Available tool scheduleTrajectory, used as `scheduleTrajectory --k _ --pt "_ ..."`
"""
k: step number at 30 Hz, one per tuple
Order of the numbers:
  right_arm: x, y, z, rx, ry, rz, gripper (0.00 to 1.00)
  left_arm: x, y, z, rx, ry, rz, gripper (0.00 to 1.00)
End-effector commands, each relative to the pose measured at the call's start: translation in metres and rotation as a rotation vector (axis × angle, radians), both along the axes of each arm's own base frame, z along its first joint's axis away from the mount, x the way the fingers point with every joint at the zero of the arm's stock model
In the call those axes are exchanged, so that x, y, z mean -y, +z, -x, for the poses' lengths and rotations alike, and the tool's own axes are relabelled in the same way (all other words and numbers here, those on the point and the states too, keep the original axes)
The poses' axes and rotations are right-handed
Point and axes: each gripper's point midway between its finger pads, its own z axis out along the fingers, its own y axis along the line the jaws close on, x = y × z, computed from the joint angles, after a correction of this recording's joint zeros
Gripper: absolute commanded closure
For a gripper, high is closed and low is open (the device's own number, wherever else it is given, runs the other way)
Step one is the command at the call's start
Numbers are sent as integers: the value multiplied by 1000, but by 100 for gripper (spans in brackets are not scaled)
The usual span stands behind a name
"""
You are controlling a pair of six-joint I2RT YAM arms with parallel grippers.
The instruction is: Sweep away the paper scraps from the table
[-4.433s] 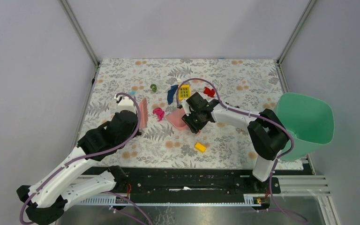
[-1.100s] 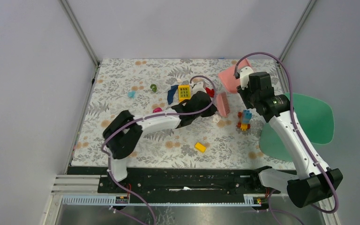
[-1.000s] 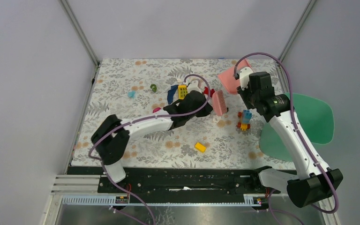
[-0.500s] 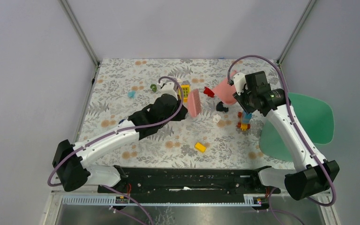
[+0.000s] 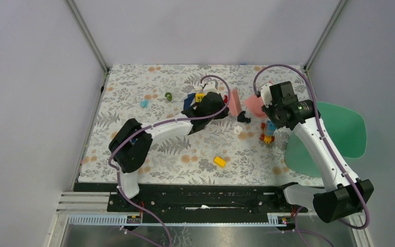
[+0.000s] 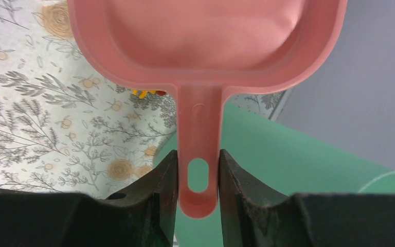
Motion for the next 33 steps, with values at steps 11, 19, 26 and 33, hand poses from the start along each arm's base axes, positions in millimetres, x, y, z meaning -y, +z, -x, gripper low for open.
scheduleTrajectory --k 11,19,26,33 --pt "4 -23 13 -81 43 8 100 2 -34 5 -71 12 19 100" --pt "-13 -47 29 -205 176 -49 100 -88 -32 50 -101 79 -267 100" --pt "-7 -50 33 -224 197 -15 100 -123 21 86 -39 -72 -380 100" --pt "19 -11 -9 80 -79 48 100 -86 83 55 123 6 -84 100"
